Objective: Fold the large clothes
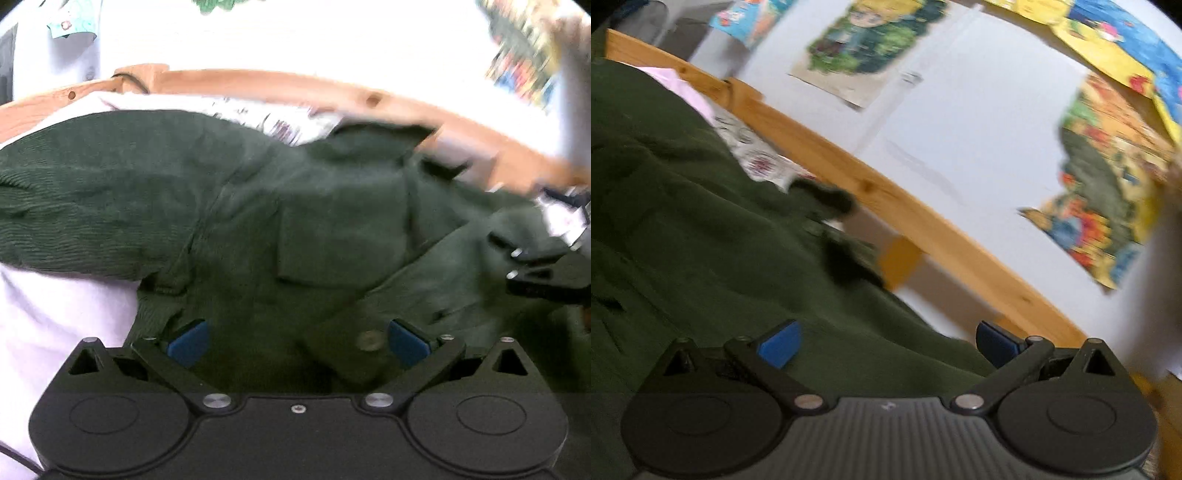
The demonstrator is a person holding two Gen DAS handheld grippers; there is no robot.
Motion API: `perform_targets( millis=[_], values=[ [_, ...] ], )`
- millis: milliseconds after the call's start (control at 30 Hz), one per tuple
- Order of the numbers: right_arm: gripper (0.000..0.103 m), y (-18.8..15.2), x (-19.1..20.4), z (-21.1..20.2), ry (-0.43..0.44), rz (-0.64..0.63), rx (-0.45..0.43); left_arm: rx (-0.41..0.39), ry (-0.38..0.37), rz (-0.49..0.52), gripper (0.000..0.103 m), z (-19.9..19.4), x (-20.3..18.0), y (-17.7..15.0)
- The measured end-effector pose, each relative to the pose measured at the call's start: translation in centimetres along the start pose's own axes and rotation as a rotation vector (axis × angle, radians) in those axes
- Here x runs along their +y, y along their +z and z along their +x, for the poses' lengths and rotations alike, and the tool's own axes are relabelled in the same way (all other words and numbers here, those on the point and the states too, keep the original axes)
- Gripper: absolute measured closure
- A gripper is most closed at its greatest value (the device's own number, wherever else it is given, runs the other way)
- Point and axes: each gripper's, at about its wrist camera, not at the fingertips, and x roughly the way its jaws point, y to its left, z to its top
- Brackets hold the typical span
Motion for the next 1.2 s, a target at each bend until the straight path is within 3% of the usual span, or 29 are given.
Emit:
perform_targets(
  millis=[33,133,267,367,500,567,733,867,967,1133,1200],
  values=[
    [0.001,-0.1,0.7,0.9,-0.008,-0.022,0.022,0.047,0.049,0.02,0.003,1.0,-0.5,-0.1],
    [0.001,-1.7,0.7,3.5,-0.039,-0.028,0.112,0.089,0.091,0.033,0.003,2.1,-0.6,-0.6],
    [0.001,-3.0,-2.1,3.9,0.007,0.21,0.188,0.093,0.085,0.029,0.005,1.8,-0.3,-0.7],
    [0.001,-2.1,-3.5,1.2,-0.018,0.302,0.157,0.056,0.045,-0.005,0.005,-0.4,1.0,-0.1],
    [0.0,-0.5,-3.5,-3.8,0.03,0.37,0.066,-0.049,0.085,-0.01,0.002,-6.4,3.7,0.9],
    [0.0,0.0,-2.9,-5.8,0.08,0.387,0.035,-0.102,0.159,-0.004,0.001,-9.2,5.3,1.2],
    [0.0,1.2,-0.2,-9.4,0.201,0.391,-0.026,-0.242,0.489,0.106,0.001,-15.0,10.5,2.8],
    [0.0,1.9,2.1,-10.9,0.234,0.324,-0.079,-0.291,0.688,0.15,0.001,-17.8,16.4,5.0],
    [0.0,2.2,3.3,-11.7,0.265,0.323,-0.09,-0.242,0.796,0.001,0.001,-19.4,22.0,6.7],
    [0.0,2.6,4.2,-12.0,0.292,0.319,-0.08,-0.19,0.669,-0.47,0.003,-21.2,31.2,7.0],
    [0.0,2.7,4.4,-12.0,0.293,0.316,-0.074,-0.211,0.605,-0.589,0.006,-22.4,33.4,6.1]
  ],
)
